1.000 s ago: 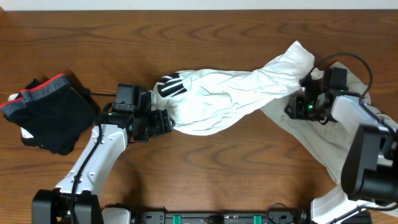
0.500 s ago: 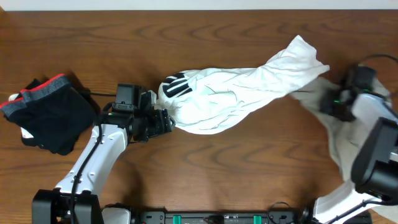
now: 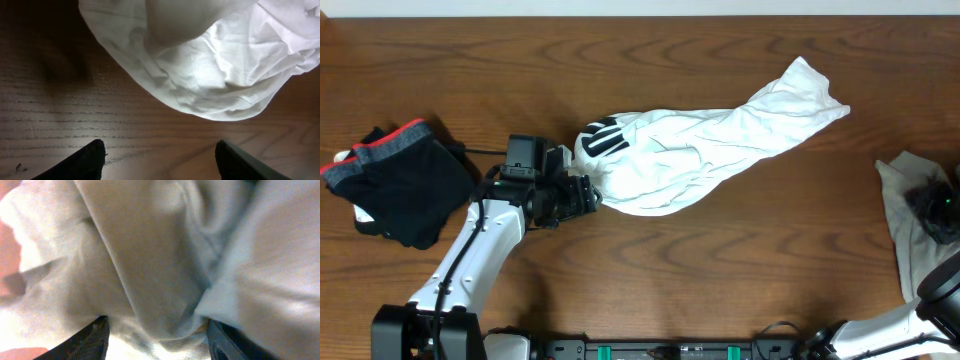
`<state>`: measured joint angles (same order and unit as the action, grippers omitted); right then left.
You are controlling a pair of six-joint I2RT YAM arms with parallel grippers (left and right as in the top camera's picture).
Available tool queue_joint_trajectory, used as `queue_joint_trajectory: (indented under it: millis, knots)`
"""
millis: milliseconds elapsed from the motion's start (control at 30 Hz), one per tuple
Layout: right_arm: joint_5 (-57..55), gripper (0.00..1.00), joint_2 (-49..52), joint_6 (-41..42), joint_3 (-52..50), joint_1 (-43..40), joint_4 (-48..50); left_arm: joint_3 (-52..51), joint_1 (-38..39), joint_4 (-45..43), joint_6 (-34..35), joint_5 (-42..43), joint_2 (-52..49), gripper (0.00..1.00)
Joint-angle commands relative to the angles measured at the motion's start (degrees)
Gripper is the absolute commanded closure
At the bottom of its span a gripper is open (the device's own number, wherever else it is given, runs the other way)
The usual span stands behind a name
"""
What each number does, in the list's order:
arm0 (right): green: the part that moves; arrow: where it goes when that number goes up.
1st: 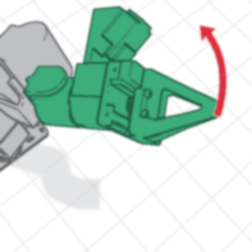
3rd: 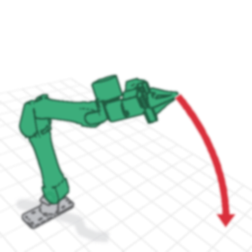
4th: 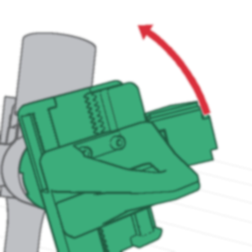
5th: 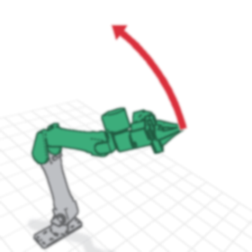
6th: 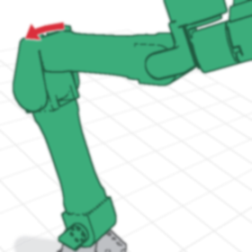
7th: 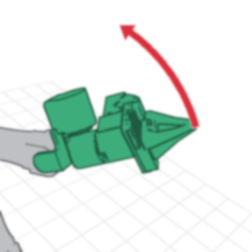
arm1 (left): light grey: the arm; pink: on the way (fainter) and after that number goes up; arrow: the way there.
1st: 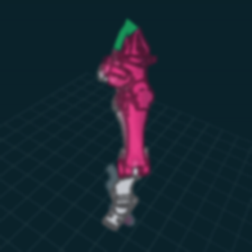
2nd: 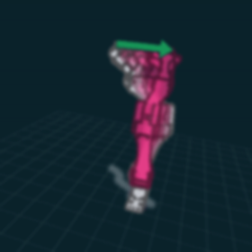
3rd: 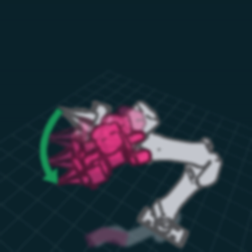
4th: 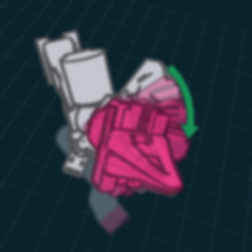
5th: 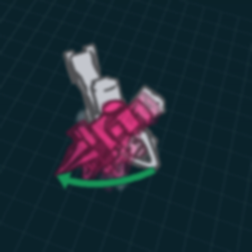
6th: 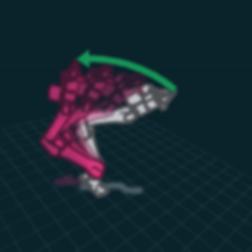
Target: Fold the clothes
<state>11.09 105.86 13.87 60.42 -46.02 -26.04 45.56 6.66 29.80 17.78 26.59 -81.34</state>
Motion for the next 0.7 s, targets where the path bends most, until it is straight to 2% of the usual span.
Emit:
queue_joint_trajectory:
  millis: [0,333,367,533,667]
  knots:
    - [8.4,0.37,-1.6,-2.0,0.3,3.9,-1.2,0.3,0.1,0.2,-0.5,-0.7,-0.2,0.27]
    - [5.1,0.37,-17.9,-4.1,0.9,11.1,-6.5,0.3,0.1,0.2,-0.5,-0.7,-0.2,0.27]
    - [6.1,0.37,-19.6,-5.4,0.9,12.2,-7.5,0.3,0.1,0.2,-0.5,-0.7,-0.2,0.23]
    - [7.9,0.36,-23.4,-11.8,0.9,22.2,-13.0,0.3,0.1,0.8,-0.5,-0.7,-0.2,0.15]
    - [1.4,0.3,-22.3,-12.3,0.6,31.4,-15.6,0.3,0.1,0.8,-0.5,-0.7,-0.3,0.13]
